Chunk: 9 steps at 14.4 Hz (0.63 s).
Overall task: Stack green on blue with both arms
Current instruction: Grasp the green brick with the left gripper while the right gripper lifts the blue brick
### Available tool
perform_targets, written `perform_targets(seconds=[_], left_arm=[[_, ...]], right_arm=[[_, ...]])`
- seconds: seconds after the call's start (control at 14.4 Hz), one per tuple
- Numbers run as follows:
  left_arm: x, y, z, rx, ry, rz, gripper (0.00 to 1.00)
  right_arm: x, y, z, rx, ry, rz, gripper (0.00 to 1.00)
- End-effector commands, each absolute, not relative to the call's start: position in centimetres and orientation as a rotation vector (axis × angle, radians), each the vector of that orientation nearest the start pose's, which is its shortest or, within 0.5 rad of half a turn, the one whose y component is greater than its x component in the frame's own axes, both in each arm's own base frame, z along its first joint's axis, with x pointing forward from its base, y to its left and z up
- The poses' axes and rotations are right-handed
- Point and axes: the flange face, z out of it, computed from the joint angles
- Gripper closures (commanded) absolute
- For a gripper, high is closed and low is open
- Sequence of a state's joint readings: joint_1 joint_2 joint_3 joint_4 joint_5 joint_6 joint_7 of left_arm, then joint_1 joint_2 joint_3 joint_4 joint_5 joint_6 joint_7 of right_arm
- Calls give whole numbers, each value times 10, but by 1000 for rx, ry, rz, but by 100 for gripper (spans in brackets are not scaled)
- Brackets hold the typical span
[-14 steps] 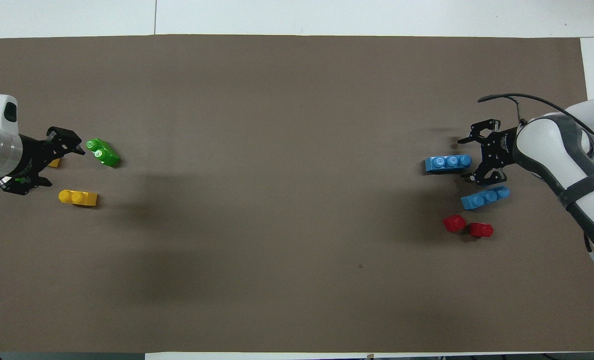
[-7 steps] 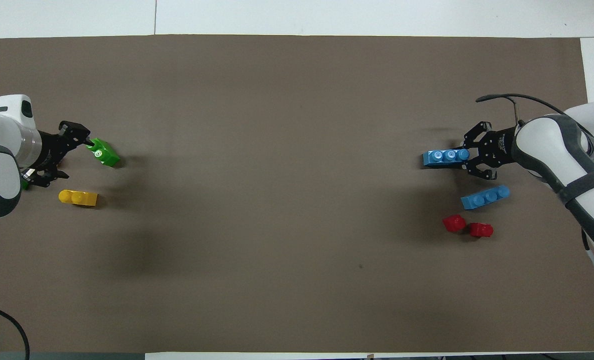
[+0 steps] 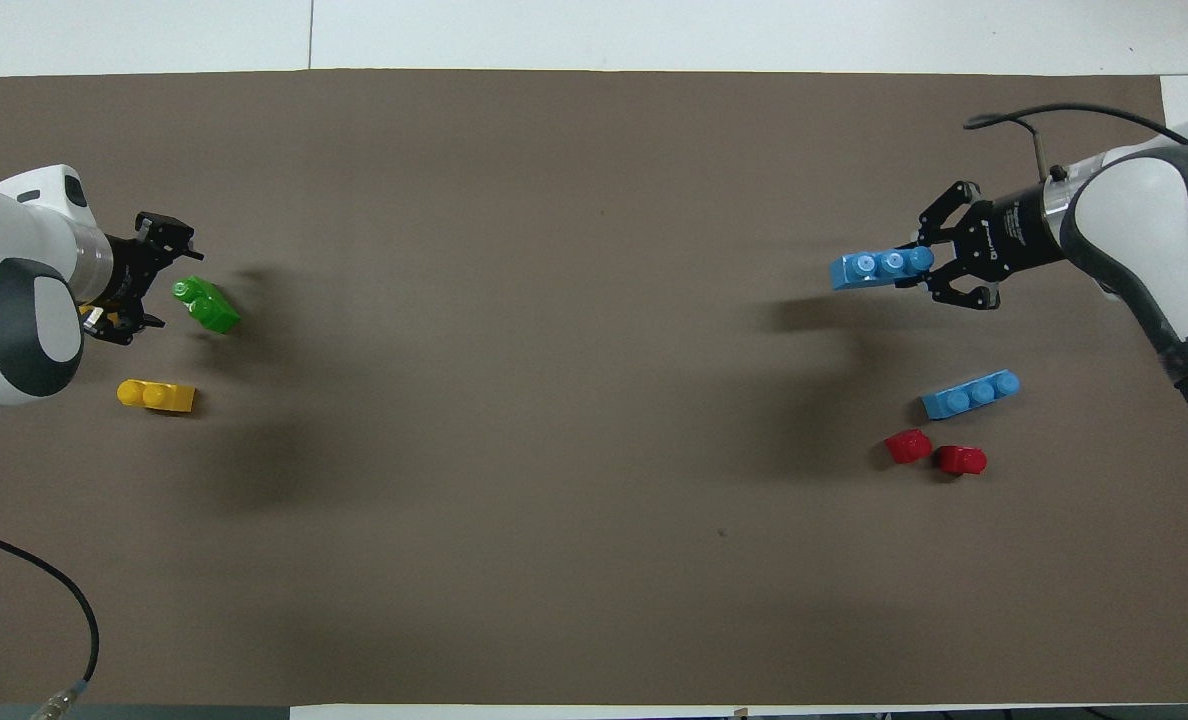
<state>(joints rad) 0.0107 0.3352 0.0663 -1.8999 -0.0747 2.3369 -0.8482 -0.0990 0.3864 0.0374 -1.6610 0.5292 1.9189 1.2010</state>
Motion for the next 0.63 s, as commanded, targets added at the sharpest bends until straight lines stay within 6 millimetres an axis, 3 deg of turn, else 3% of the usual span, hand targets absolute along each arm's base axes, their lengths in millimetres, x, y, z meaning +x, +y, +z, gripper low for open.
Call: perform_targets(seconds=[0.0,0.14,0.21,0.35,0.42,0.56], left_arm=[[640,46,318,-2832,-1523,-146,0],[637,43,313,-2833,-1513,-128,3],[637,42,312,-2833,-1511,-123,7],[636,43,311,-2833,-1511,-126,23],[636,43,311,-2834,-1509,-123,40],[636,42,311,-2835,-1506,-123,88]], right_arm=[[664,78,413,-2047,1842,524,100],[654,161,414,-2124,1760,493,100],[648,193,414,-2120,1762,484,100],[636,232,411,-1996,1918,484,100],[625,254,403,-1990,1914,459,100],[598,282,377,-2007,1907,435,100]])
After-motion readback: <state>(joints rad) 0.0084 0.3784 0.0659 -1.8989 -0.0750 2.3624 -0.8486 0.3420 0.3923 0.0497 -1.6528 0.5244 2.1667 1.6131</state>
